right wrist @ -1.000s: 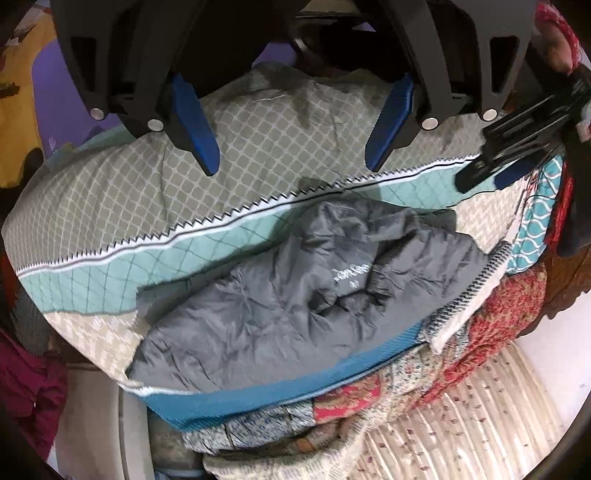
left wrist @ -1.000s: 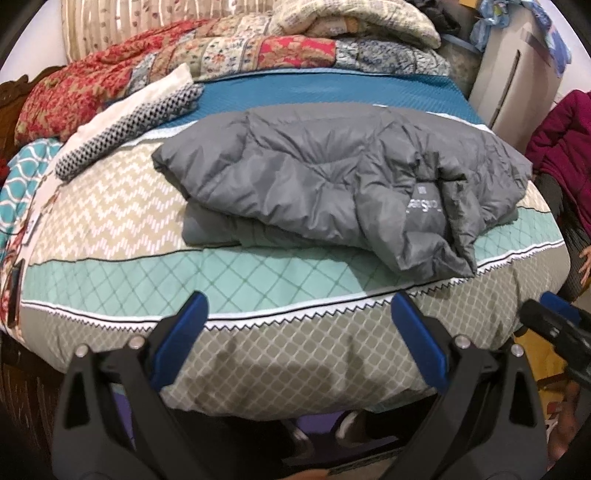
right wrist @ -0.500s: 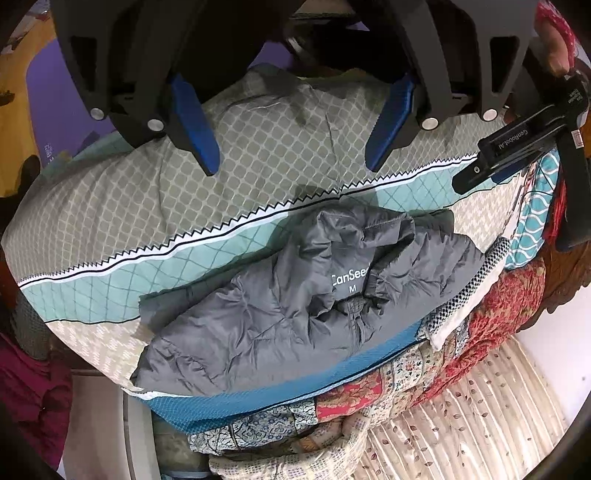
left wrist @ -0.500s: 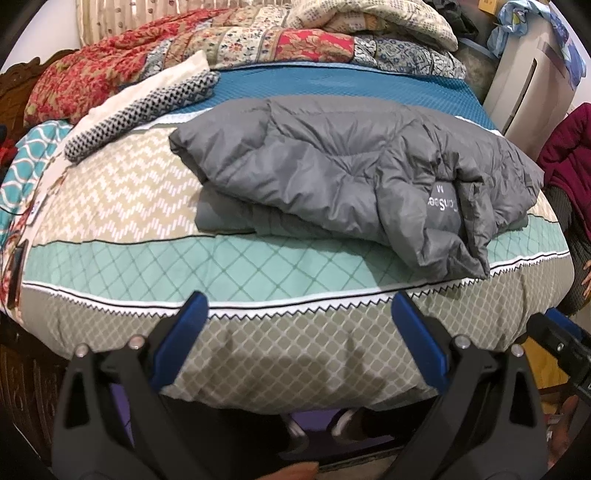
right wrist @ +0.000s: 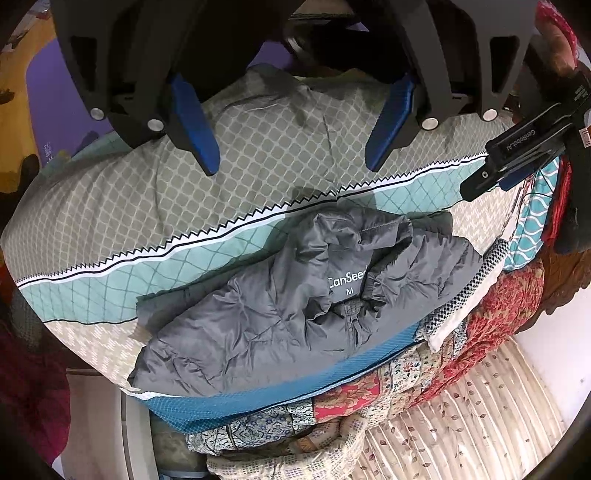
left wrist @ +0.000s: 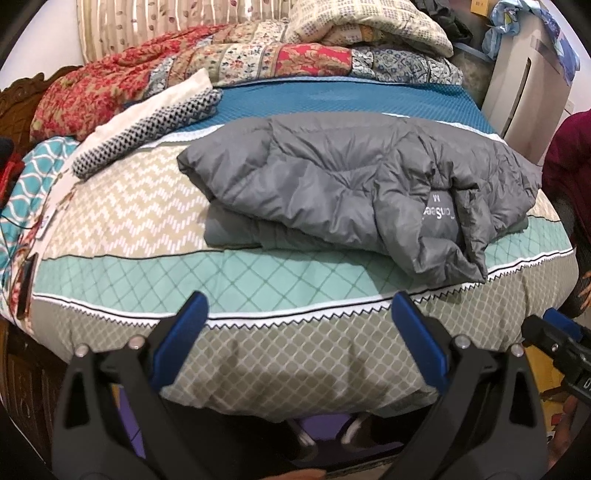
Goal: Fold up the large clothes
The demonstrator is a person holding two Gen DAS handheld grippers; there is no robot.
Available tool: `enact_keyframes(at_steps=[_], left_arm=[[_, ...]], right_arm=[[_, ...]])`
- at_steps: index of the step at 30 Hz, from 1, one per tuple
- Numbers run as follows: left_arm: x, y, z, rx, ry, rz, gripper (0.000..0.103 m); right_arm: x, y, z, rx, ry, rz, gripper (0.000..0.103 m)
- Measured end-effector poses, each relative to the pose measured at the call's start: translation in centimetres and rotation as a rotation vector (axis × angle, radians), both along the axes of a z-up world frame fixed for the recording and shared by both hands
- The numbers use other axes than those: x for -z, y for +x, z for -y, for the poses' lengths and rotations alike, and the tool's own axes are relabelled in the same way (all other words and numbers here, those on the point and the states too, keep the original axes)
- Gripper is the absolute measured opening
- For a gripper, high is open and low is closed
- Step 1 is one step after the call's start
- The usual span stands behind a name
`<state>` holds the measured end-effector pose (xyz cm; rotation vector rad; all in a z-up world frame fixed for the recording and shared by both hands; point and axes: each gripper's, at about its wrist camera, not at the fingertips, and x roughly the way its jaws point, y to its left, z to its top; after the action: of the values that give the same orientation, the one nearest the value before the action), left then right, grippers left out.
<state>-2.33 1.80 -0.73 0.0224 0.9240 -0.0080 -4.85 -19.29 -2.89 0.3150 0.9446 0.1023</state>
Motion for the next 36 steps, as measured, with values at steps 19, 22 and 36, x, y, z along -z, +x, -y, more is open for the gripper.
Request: enact_keyframes(at_steps=[19, 22, 36], left_arm=[[0.0, 0.2, 0.5, -0.013, 0.063, 0.01, 0.096], [0.3, 0.3, 0.7, -0.014, 0.087, -0.008, 0.096], [1.2, 0.4, 1.2, 0.004, 0.086, -0.052, 0.096]], right_arm=[[1.0, 0.5, 0.5, 0.004, 0.015, -0.02, 0.076], [1.0, 0.6, 0.5, 0.002, 0.015, -0.02, 0.076], [1.5, 0.8, 0.4, 0.002, 0.018, -0.025, 0.076]])
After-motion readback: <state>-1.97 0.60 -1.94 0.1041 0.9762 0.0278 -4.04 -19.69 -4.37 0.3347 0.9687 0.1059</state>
